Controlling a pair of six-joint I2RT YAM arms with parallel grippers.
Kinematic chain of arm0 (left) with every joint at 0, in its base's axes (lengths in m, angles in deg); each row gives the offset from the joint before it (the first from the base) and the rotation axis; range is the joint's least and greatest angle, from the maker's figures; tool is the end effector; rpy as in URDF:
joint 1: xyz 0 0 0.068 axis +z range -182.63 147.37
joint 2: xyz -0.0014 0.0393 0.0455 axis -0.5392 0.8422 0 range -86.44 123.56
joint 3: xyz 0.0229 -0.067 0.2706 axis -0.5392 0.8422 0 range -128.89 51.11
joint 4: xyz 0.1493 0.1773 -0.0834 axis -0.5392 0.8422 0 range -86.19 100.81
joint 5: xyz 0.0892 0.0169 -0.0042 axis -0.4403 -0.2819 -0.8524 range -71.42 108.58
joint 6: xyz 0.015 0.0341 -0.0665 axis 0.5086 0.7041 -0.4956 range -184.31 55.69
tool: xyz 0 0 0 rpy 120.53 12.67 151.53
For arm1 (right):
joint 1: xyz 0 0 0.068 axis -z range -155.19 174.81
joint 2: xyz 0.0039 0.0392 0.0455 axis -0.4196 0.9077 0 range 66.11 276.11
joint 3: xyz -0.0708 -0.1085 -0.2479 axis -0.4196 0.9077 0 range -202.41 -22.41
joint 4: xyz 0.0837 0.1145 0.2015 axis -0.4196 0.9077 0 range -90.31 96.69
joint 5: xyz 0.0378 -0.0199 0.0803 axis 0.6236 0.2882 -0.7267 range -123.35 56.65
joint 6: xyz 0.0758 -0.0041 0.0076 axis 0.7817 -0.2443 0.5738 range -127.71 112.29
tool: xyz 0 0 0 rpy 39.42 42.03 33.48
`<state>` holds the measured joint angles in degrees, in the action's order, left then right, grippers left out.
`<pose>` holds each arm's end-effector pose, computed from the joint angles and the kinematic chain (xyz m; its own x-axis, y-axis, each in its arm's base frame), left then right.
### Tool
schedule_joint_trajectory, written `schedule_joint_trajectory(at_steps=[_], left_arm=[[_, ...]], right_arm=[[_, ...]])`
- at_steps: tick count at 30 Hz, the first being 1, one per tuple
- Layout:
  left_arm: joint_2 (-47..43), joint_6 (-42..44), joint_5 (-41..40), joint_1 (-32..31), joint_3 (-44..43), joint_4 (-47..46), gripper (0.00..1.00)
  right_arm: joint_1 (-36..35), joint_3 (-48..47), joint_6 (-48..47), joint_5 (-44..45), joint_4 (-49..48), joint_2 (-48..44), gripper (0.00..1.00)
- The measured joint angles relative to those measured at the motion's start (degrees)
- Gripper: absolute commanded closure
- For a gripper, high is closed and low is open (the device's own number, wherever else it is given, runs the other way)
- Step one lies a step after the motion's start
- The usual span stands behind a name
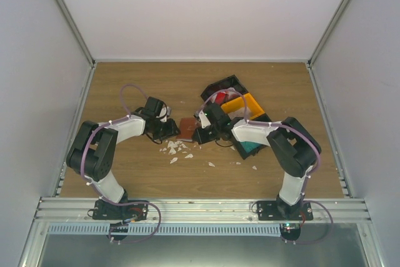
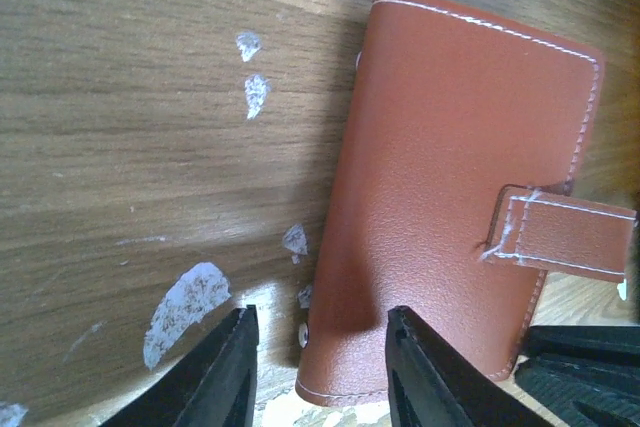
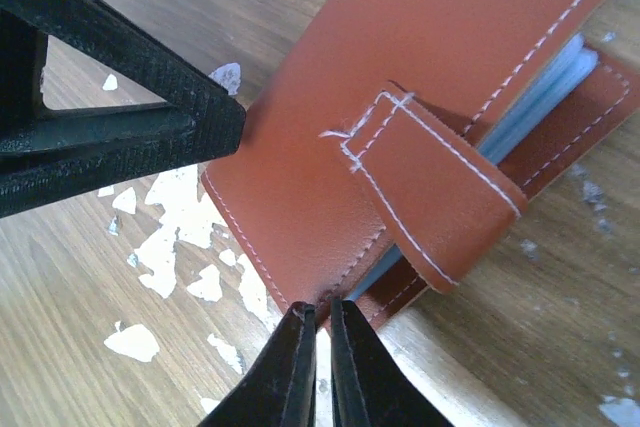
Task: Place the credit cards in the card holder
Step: Close the card holder at the center of the board.
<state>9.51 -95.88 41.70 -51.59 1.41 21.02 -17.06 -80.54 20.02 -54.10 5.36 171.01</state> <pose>0.2843 -0.1244 0.1400 -0.9642 -0.1779 -0.1968 -0.0470 0.8447 -0.5331 0.2618 0.2654 0.1432 -0.8877 -0.2115 -0.4089 -0.4202 0.7350 0.5321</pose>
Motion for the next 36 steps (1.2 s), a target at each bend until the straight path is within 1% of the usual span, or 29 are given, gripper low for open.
schedule_joint_trajectory(at_steps=[3, 7, 14, 17, 20, 23, 26, 31, 36], left_arm=[[0.2, 0.8, 0.0, 0.0, 0.0, 0.3, 0.65], [0.7, 1.8, -0.2, 0.0, 0.0, 1.1, 0.63], [0.7, 2.8, 0.1, 0.0, -0.3, 1.5, 0.55], [1.6, 3.3, 0.1, 0.0, -1.9, 2.5, 0.54], [4.1, 4.5, 0.8, 0.0, -4.9, 3.6, 0.56], [6.4, 6.1, 1.4, 0.0, -7.6, 4.2, 0.60], [7.5, 7.3, 1.8, 0.0, -8.9, 4.9, 0.66], [8.9, 8.4, 1.7, 0.0, -10.6, 7.1, 0.69], [9.7, 9.2, 0.4, -0.4, -11.8, 9.0, 0.71]], right_arm=[[0.2, 0.8, -1.8, 1.3, -0.3, -1.2, 0.88], [0.4, 2.2, -5.0, 4.2, -1.0, -5.0, 0.82], [0.4, 4.0, -11.1, 9.4, -3.6, -6.9, 0.72], [0.5, 4.0, -14.3, 10.7, -3.8, -6.8, 0.70], [0.5, 4.0, -17.3, 11.5, -4.5, -6.3, 0.70], [0.5, 3.9, -20.3, 11.5, -5.8, -5.1, 0.68], [0.5, 3.8, -22.6, 11.0, -6.6, -3.6, 0.67], [0.3, 2.8, -25.7, 10.6, -7.0, -1.4, 0.67], [-0.2, 1.7, -27.5, 14.1, -7.2, 0.9, 0.72]])
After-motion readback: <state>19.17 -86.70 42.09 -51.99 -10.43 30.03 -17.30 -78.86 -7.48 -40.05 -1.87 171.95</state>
